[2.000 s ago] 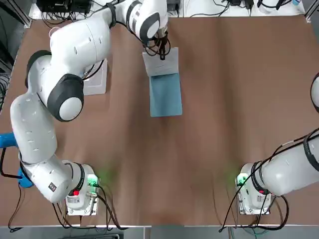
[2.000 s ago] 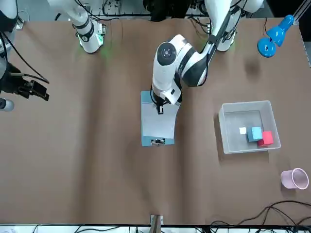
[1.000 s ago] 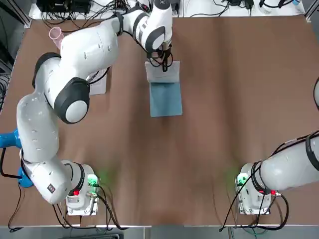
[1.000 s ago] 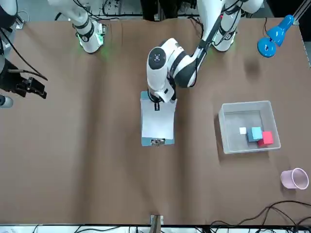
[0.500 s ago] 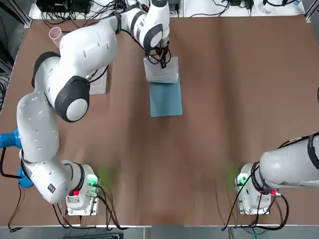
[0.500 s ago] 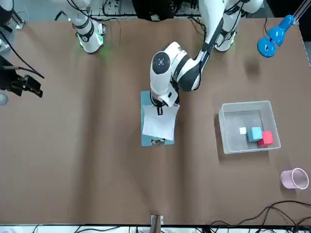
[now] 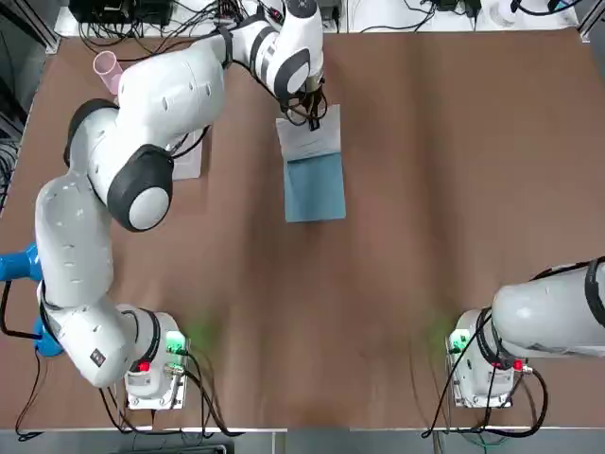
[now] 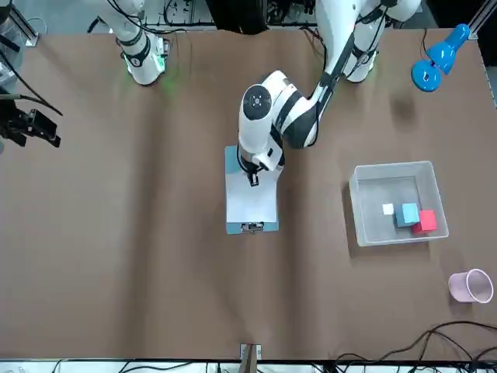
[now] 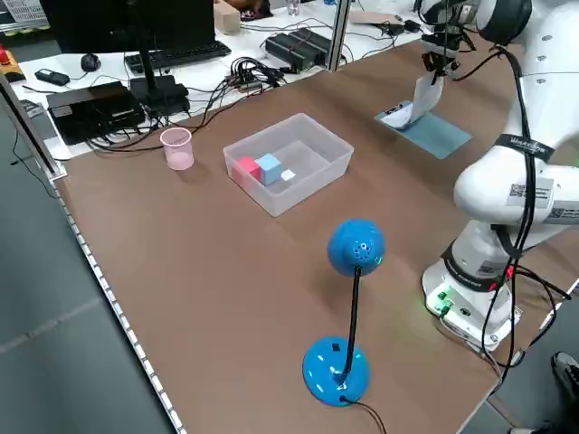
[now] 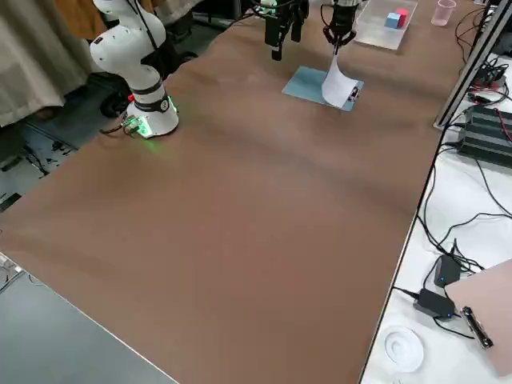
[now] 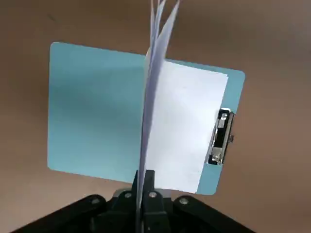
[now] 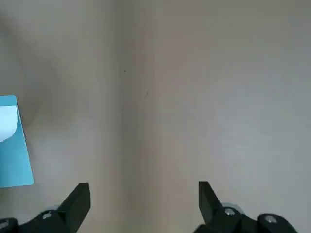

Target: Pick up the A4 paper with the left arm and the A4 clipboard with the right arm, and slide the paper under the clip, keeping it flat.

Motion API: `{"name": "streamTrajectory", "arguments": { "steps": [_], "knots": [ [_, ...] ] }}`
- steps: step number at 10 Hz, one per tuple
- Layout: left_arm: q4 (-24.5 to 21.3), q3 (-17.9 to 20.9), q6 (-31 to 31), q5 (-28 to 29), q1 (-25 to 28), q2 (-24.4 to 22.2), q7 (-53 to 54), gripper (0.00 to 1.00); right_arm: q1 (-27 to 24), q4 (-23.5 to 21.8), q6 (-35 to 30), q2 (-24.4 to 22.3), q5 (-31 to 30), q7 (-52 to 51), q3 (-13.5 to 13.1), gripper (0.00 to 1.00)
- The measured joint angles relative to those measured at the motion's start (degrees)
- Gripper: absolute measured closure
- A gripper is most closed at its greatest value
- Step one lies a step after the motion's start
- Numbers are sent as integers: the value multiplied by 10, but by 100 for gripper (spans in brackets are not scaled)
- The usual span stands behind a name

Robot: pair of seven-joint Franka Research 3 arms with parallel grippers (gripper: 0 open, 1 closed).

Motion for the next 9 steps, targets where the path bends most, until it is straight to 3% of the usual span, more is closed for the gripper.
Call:
{"name": "streamTrajectory", "arguments": {
  "steps": [9],
  "knots": [
    [0, 2, 25, 1, -6, 18, 7, 99, 0, -3, 9, 0, 0, -1, 2, 1]
  ]
}}
